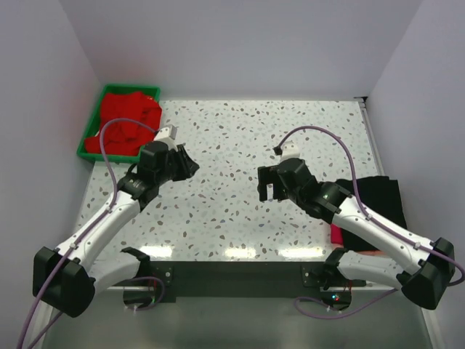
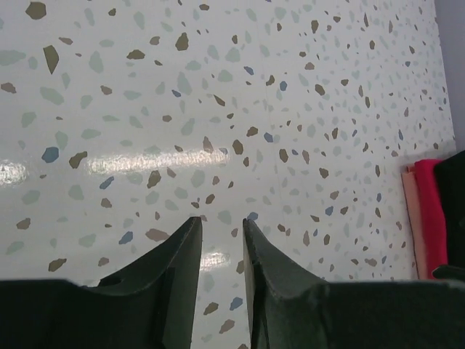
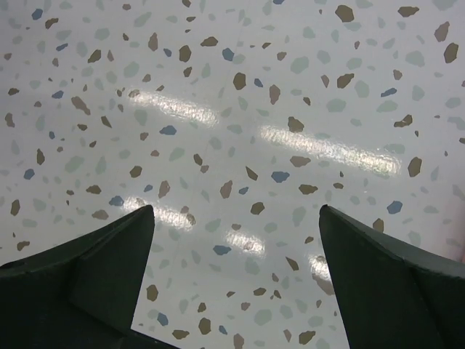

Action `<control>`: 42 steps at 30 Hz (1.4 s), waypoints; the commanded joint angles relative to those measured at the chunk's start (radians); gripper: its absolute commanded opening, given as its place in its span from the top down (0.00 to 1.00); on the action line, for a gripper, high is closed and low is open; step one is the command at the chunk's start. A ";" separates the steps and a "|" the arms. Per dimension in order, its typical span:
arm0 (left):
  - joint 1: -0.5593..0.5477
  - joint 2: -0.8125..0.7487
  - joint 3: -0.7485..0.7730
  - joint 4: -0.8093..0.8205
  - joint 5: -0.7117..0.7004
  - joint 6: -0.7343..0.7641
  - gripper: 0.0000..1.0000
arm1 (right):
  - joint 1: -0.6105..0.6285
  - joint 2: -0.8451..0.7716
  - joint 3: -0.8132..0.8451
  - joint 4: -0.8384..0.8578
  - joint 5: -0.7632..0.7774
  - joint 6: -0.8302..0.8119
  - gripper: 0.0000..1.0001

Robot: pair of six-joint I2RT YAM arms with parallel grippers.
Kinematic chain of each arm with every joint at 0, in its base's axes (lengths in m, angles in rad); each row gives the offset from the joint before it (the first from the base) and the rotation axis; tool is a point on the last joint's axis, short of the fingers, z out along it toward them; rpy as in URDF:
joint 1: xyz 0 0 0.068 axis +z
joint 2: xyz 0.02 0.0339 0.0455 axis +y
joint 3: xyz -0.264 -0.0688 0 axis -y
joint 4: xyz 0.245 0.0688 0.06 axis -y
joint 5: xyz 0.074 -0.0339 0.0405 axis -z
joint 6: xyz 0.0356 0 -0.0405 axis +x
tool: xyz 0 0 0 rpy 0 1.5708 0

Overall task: Fold and stack the t-shirts
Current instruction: Grab the tshirt from the pile

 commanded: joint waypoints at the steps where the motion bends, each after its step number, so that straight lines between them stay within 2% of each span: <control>1: 0.000 0.014 0.074 0.004 -0.055 0.015 0.66 | 0.000 -0.022 -0.005 0.019 -0.019 -0.015 0.01; 6: 0.066 0.087 0.194 -0.046 -0.123 0.022 0.58 | 0.000 -0.034 -0.020 0.028 -0.053 -0.016 0.01; 11: 0.236 0.199 0.347 -0.065 -0.115 0.021 0.54 | 0.000 -0.042 -0.028 0.035 -0.077 -0.015 0.01; 14: 0.293 0.317 0.464 -0.097 -0.199 0.038 0.50 | 0.000 -0.039 -0.017 0.016 -0.082 -0.013 0.01; 19: 0.429 0.464 0.590 -0.094 -0.262 0.035 0.45 | -0.002 -0.048 -0.019 0.017 -0.106 -0.016 0.01; 22: 0.482 0.569 0.657 -0.089 -0.364 0.045 0.40 | 0.000 -0.055 -0.020 0.017 -0.122 -0.019 0.01; 27: 0.548 0.814 0.812 -0.123 -0.356 0.048 0.36 | 0.000 -0.054 -0.025 0.026 -0.145 -0.022 0.01; 29: 0.565 0.904 0.867 -0.122 -0.358 0.051 0.32 | 0.000 -0.048 -0.025 0.029 -0.156 -0.025 0.01; 33: 0.586 1.020 0.941 -0.123 -0.350 0.056 0.29 | 0.000 -0.040 -0.033 0.040 -0.169 -0.027 0.01; 36: 0.594 1.073 0.973 -0.114 -0.339 0.053 0.30 | 0.000 -0.036 -0.040 0.046 -0.177 -0.028 0.01; 38: 0.597 1.102 0.993 -0.115 -0.324 0.050 0.36 | 0.000 -0.033 -0.045 0.054 -0.180 -0.028 0.01; 42: 0.597 1.107 1.004 -0.106 -0.295 0.047 0.59 | 0.000 -0.034 -0.042 0.055 -0.183 -0.029 0.01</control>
